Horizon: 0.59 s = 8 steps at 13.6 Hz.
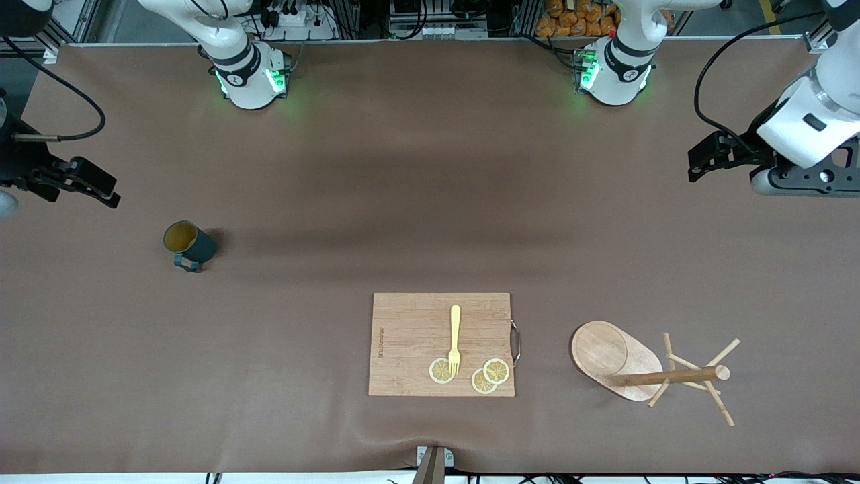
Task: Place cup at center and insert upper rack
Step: 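Reach the right gripper down to the teal mug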
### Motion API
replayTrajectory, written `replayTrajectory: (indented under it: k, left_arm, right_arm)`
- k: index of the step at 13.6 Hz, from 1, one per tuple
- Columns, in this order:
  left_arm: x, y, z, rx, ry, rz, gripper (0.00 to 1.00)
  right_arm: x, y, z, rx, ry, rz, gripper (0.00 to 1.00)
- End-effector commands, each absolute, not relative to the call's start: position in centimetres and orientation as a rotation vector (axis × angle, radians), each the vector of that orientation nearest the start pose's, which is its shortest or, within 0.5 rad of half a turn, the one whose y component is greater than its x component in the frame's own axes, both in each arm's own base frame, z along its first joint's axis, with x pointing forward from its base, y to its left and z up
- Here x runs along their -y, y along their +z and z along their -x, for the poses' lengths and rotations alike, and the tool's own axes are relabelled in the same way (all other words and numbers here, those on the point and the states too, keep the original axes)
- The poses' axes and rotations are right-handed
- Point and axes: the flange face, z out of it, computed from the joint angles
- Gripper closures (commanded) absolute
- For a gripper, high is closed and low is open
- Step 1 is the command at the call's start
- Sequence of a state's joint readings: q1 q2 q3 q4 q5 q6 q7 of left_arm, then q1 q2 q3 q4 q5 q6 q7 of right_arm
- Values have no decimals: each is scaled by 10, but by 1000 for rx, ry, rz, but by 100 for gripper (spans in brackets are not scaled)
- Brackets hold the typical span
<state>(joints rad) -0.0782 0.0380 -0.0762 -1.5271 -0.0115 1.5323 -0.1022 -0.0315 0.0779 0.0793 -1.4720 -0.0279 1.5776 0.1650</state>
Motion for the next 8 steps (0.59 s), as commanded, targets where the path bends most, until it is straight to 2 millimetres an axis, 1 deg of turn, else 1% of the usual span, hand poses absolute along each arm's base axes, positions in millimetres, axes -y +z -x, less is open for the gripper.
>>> replayTrajectory:
  k: [1, 3, 5, 7, 8]
  left_arm:
    - [89, 618, -556, -103, 81, 3156, 0]
    - [88, 619, -556, -100, 72, 3157, 0]
    - [89, 618, -556, -103, 74, 3157, 0]
    - [89, 617, -556, -103, 77, 3157, 0]
    - [90, 618, -555, -105, 74, 3157, 0]
  right_arm:
    - [-16, 587, -596, -177, 73, 3180, 0]
    - [-13, 545, -604, -180, 154, 3178, 0]
    - [-15, 502, -609, -167, 108, 3177, 0]
    - [-11, 473, -608, -176, 108, 3175, 0]
    - [-5, 455, -604, -188, 133, 3174, 0]
